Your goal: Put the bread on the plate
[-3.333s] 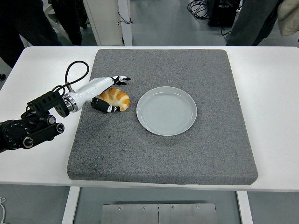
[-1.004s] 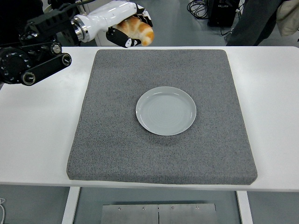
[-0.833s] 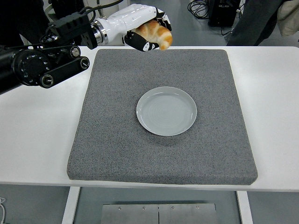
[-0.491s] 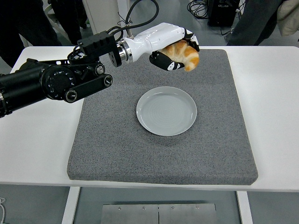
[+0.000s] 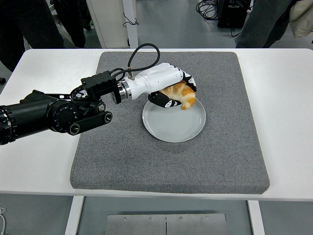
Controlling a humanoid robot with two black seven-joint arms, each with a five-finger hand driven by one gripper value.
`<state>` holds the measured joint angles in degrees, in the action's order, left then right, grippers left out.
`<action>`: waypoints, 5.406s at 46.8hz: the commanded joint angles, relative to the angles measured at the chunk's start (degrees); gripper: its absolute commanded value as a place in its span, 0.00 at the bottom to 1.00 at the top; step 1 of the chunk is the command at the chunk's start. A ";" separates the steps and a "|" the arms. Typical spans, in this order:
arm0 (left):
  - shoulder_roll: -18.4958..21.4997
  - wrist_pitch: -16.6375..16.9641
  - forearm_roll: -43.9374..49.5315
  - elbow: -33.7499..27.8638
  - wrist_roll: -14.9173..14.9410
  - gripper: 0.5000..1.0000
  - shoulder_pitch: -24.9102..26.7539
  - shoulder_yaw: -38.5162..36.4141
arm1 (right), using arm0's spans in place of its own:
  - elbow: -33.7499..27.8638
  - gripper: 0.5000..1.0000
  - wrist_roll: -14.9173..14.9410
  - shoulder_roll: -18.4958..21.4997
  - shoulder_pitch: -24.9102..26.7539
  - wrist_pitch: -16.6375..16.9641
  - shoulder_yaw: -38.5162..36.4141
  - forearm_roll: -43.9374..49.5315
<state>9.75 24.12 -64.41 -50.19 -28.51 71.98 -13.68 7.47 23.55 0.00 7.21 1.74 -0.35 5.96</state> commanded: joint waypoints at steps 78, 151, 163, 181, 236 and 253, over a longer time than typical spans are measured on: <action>-4.66 1.55 3.50 7.91 -2.61 0.19 -9.05 0.59 | 0.09 1.00 0.01 0.00 0.00 0.01 0.00 0.02; -4.66 1.37 10.01 7.82 -2.61 0.74 -9.13 2.26 | 0.00 1.00 0.01 0.00 0.00 -0.08 0.00 -0.07; -4.48 0.58 13.52 7.03 -2.34 0.80 -8.96 7.70 | 0.00 1.00 0.01 0.00 0.00 -0.08 0.00 -0.07; -3.95 -2.14 23.80 7.03 -1.99 0.84 -8.43 13.33 | 0.00 1.00 0.01 0.00 0.00 -0.08 0.00 0.02; 6.59 -25.43 53.69 12.48 5.74 0.84 -15.90 44.26 | 0.18 1.00 0.01 0.00 0.00 -0.08 0.00 0.02; 4.66 -28.34 53.69 15.29 5.57 0.84 -16.52 45.33 | 0.44 1.00 0.01 0.00 0.00 -0.08 0.00 0.02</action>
<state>14.73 -4.23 -10.73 -35.08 -22.91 55.46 31.90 7.91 23.55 0.00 7.21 1.69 -0.35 5.95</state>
